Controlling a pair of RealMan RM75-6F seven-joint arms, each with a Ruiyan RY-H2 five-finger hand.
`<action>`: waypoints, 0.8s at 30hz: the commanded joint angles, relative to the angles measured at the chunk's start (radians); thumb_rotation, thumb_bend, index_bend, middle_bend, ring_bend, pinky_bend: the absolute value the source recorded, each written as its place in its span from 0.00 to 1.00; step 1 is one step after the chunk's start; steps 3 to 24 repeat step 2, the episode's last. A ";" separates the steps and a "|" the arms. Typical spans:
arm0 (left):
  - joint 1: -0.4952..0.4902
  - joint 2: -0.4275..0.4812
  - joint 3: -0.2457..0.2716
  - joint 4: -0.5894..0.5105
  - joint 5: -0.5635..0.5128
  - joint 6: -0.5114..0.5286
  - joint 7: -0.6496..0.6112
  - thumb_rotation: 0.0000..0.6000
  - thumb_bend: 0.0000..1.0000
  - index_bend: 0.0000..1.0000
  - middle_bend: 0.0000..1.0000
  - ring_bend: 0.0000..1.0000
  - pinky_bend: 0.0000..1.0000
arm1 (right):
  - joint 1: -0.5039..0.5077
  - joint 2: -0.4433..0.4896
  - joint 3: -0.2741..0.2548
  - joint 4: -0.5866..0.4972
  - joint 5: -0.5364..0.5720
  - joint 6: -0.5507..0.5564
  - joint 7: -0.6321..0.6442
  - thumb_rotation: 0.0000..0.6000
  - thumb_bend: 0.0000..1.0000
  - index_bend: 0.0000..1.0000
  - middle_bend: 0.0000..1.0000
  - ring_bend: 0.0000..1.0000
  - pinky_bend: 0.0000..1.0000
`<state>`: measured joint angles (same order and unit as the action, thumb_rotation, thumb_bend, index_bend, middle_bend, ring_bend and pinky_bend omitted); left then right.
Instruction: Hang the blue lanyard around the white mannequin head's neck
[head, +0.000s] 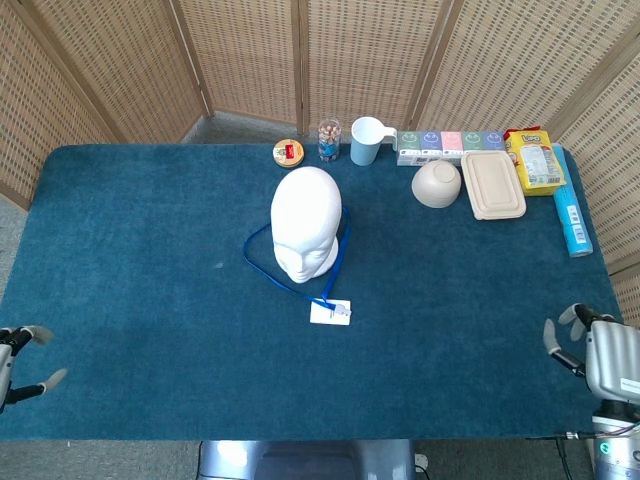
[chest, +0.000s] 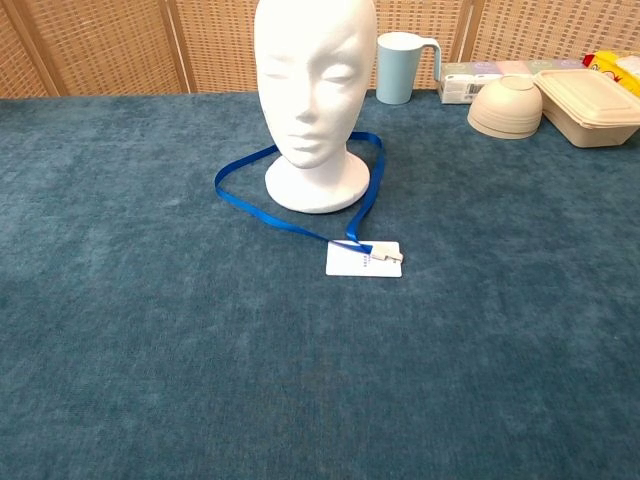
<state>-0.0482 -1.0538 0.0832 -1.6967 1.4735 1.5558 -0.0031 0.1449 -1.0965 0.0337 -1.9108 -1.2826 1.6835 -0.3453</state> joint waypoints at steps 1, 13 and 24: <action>0.001 0.000 -0.004 -0.005 0.005 -0.005 0.000 0.75 0.17 0.39 0.45 0.37 0.39 | -0.011 -0.001 -0.003 -0.011 -0.022 0.001 -0.008 0.24 0.48 0.51 0.63 0.63 0.71; 0.001 -0.001 -0.006 -0.006 0.006 -0.009 0.001 0.75 0.17 0.39 0.45 0.37 0.39 | -0.015 -0.001 -0.002 -0.013 -0.025 -0.002 -0.012 0.24 0.48 0.51 0.63 0.63 0.71; 0.001 -0.001 -0.006 -0.006 0.006 -0.009 0.001 0.75 0.17 0.39 0.45 0.37 0.39 | -0.015 -0.001 -0.002 -0.013 -0.025 -0.002 -0.012 0.24 0.48 0.51 0.63 0.63 0.71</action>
